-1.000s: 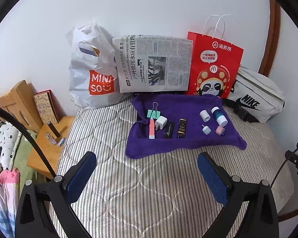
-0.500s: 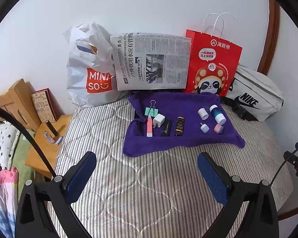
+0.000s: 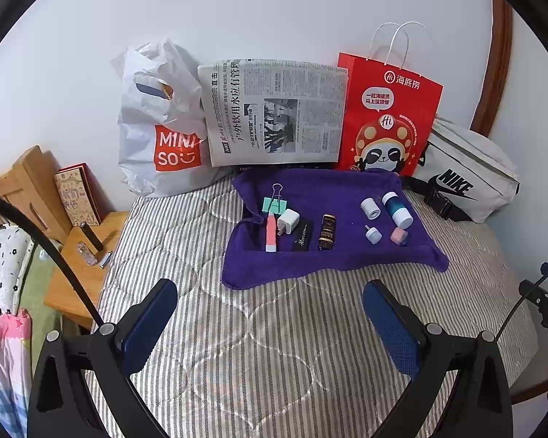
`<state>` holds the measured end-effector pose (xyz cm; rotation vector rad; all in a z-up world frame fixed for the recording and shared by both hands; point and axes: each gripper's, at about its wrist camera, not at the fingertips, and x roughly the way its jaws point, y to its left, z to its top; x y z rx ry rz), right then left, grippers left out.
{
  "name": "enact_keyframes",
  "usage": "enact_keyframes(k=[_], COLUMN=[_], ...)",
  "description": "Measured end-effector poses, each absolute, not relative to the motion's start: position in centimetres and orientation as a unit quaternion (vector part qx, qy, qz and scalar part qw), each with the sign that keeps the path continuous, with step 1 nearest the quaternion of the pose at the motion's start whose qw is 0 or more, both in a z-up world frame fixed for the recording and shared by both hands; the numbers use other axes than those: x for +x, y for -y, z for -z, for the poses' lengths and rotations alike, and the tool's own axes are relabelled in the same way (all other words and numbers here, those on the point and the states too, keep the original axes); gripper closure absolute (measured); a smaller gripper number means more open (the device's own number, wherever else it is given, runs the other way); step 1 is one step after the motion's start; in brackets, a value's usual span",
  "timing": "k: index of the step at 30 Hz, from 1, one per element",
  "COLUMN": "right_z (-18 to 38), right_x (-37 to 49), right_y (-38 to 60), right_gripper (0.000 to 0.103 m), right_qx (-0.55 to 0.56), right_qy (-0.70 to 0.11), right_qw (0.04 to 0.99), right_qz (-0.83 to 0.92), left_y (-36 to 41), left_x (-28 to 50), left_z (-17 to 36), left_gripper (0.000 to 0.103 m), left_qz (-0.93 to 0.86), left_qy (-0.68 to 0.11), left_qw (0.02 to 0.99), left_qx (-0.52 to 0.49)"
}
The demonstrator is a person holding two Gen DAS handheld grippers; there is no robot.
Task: Organize rigid objects
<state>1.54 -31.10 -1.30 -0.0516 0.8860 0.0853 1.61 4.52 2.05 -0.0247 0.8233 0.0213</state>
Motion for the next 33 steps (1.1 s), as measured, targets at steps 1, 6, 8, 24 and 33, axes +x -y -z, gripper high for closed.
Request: enact_keyframes(k=[1,6,8,24,33], right_z=[1.3,1.27,1.32,1.48,1.93], right_x=[1.51,1.47,1.48,1.22,1.49], right_y=[31.04,31.02,31.03,30.86,30.73], right_gripper=[0.0,0.0,0.0,0.0,0.0], right_qx=[-0.026,-0.023,-0.022,-0.027,-0.026], right_qy=[-0.428,-0.427,-0.428,-0.429,-0.435], right_qw=[0.902,0.903,0.902,0.902,0.899], right_qz=[-0.041,-0.041,-0.041,-0.042,-0.043], left_y=[-4.52,-4.45,-4.43,-4.26,-4.38], left_x=[1.63,1.53,1.55,1.46,1.71], left_z=[-2.05,-1.91,-1.86,-1.72,-1.68], left_gripper=[0.0,0.0,0.0,0.0,0.0], left_qz=[-0.01,-0.009,-0.009,-0.002,-0.001], left_qy=[-0.401,-0.402,-0.403,-0.403,-0.404], left_qw=[0.916,0.915,0.915,0.915,0.915], left_qx=[-0.012,-0.012,-0.012,-0.009,-0.007])
